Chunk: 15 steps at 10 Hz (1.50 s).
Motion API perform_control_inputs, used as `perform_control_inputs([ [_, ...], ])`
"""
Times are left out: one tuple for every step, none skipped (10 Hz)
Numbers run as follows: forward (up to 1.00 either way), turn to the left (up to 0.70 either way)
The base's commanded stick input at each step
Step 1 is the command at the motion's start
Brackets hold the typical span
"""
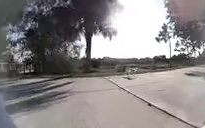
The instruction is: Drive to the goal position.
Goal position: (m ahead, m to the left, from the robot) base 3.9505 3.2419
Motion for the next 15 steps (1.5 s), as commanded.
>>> perform_control_inputs([
  [0.00, 0.45],
  [0.00, 0.45],
  [0.46, 0.37],
  [1.00, 0.27],
  [1.00, 0.27],
  [1.00, 0.27],
  [1.00, 0.21],
  [1.00, 0.00],
  [1.00, 0.00],
  [1.00, 0.00],
  [1.00, 0.00],
  [1.00, 0.00],
  [1.00, -0.01],
  [1.00, -0.27],
  [1.00, -0.27],
])
